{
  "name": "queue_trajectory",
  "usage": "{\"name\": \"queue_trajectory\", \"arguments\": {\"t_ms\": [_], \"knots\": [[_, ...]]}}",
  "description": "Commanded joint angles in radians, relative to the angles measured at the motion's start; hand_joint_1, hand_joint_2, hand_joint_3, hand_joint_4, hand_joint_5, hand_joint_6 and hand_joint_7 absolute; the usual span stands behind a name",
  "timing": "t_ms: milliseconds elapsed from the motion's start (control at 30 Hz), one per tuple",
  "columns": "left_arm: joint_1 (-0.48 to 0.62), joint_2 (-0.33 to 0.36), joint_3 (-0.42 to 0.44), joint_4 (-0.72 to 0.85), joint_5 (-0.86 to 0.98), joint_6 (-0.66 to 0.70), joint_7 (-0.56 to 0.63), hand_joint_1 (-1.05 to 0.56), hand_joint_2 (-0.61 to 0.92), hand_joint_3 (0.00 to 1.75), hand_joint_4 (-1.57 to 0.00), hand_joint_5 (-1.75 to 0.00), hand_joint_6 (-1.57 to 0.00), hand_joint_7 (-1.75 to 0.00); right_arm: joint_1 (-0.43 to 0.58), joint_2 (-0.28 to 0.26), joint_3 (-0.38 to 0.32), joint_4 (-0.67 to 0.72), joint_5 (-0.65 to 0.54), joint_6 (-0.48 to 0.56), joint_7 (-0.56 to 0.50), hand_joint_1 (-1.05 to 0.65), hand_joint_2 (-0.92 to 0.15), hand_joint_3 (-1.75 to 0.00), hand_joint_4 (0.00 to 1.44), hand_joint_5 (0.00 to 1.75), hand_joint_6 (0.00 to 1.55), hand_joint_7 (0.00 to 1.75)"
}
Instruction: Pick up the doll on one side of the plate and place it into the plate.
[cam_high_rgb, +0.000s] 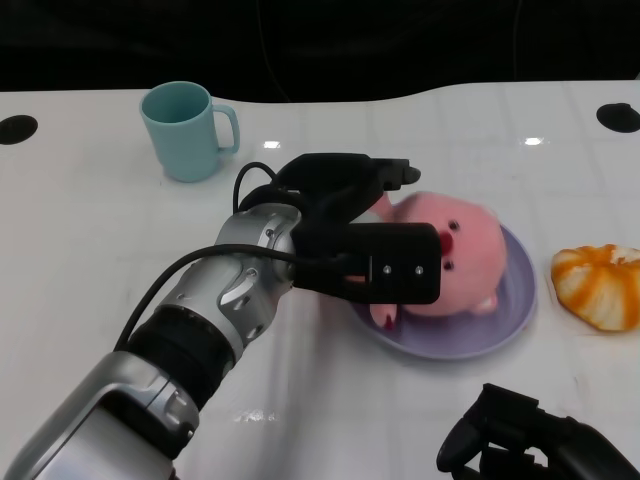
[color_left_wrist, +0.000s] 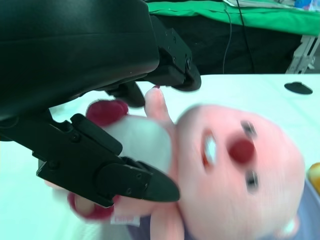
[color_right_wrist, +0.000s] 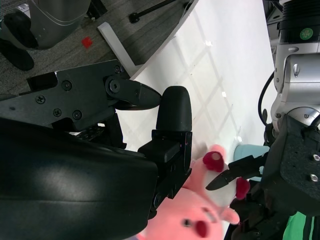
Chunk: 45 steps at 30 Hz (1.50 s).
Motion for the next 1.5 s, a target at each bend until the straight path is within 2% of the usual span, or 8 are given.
{"name": "queue_trajectory", "arguments": {"t_ms": [33, 533, 1033, 1067, 1100, 1167, 1333, 1500], "knots": [[-0.004, 0.022, -0.011, -0.033, 0.017, 0.004, -0.014, -0.84, 0.92, 0.45, 0.00, -0.04, -0.06, -0.01, 0.001, -0.001, -0.013, -0.006, 0.012, 0.000, -0.001, -0.29, -0.92, -0.50, 0.68, 1.75, 0.51, 1.64], [0.079, 0.124, 0.038, -0.248, -0.027, -0.022, -0.087, -0.93, 0.92, 0.50, 0.00, 0.00, 0.00, 0.00, -0.001, -0.006, -0.023, -0.007, 0.018, 0.006, 0.003, -0.28, -0.92, -0.52, 0.67, 1.75, 0.50, 1.64], [0.317, 0.216, 0.200, -0.537, -0.198, -0.146, -0.100, -0.82, 0.92, 0.36, -0.16, -0.14, -0.13, -0.07, -0.002, -0.004, -0.035, -0.005, 0.023, 0.002, 0.005, -0.28, -0.92, -0.52, 0.68, 1.75, 0.50, 1.65], [0.335, 0.219, 0.211, -0.551, -0.207, -0.157, -0.093, -0.81, 0.92, 0.34, -0.13, -0.28, -0.15, -0.08, -0.003, -0.004, -0.037, -0.006, 0.022, 0.004, 0.004, -0.28, -0.92, -0.51, 0.68, 1.75, 0.50, 1.65], [0.356, 0.221, 0.223, -0.571, -0.216, -0.163, -0.089, -0.79, 0.92, 0.33, -0.05, -0.52, -0.17, -0.10, -0.004, -0.004, -0.039, -0.007, 0.022, 0.006, 0.003, -0.28, -0.92, -0.51, 0.68, 1.75, 0.50, 1.65], [0.394, 0.223, 0.247, -0.605, -0.236, -0.176, -0.088, -0.75, 0.92, 0.31, -0.01, -0.71, -0.21, -0.11, -0.007, -0.002, -0.042, -0.005, 0.023, 0.006, 0.001, -0.28, -0.92, -0.51, 0.68, 1.75, 0.50, 1.65], [0.481, 0.231, 0.293, -0.688, -0.277, -0.178, -0.102, -0.70, 0.92, 0.29, -0.01, -0.85, -0.28, -0.15, -0.012, 0.004, -0.045, 0.003, 0.022, -0.005, -0.004, -0.30, -0.92, -0.50, 0.69, 1.75, 0.51, 1.65], [0.599, 0.225, 0.349, -0.762, -0.402, -0.178, -0.133, -0.54, 0.92, 0.23, -0.14, -1.08, -0.36, -0.18, -0.017, 0.010, -0.046, 0.009, 0.021, -0.011, -0.010, -0.29, -0.92, -0.50, 0.70, 1.75, 0.51, 1.65]]}}
